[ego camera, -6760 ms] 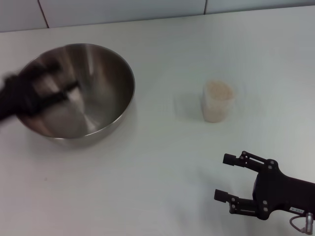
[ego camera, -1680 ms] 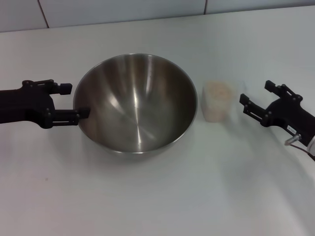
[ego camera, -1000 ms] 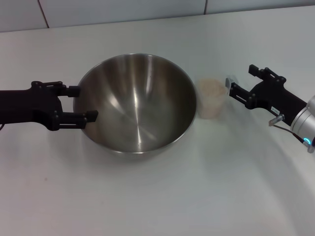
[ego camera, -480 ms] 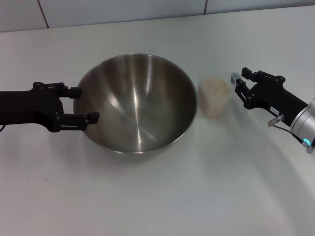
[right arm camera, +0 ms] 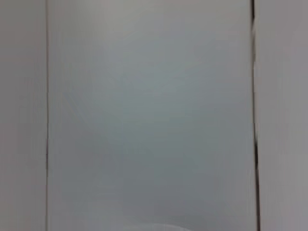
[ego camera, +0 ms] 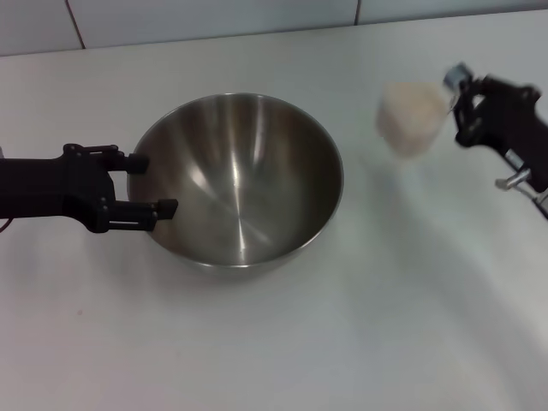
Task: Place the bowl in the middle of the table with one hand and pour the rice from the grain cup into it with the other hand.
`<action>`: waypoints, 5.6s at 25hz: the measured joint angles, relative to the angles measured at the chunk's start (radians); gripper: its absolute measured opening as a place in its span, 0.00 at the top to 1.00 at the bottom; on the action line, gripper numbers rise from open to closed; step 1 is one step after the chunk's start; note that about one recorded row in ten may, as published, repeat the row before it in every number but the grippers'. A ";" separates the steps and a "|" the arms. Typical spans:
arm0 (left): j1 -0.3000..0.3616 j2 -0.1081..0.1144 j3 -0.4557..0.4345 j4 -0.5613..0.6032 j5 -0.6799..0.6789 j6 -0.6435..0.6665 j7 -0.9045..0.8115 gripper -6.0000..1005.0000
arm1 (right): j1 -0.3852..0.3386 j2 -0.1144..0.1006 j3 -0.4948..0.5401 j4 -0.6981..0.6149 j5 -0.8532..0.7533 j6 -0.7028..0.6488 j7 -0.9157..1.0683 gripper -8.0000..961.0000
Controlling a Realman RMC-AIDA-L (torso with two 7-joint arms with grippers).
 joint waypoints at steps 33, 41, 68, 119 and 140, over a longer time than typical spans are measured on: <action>-0.029 -0.002 0.012 -0.004 0.024 0.011 -0.005 0.18 | 0.267 0.004 0.508 0.545 -0.558 -0.213 -2.269 0.97; -0.031 -0.002 0.012 0.001 0.025 0.012 -0.012 0.18 | 0.272 0.004 0.587 0.607 -0.642 -0.133 -2.672 0.96; -0.039 -0.002 0.014 0.001 0.026 0.017 -0.014 0.18 | 0.045 -0.007 1.134 0.754 -0.808 -0.203 -1.295 0.92; -0.052 -0.003 0.038 -0.006 0.026 0.017 -0.016 0.18 | -0.026 -0.018 1.153 0.370 -0.975 0.235 -0.220 0.25; -0.050 -0.004 0.046 -0.001 0.026 -0.003 -0.002 0.18 | 0.106 -0.005 0.484 -0.486 -0.987 -0.457 0.602 0.14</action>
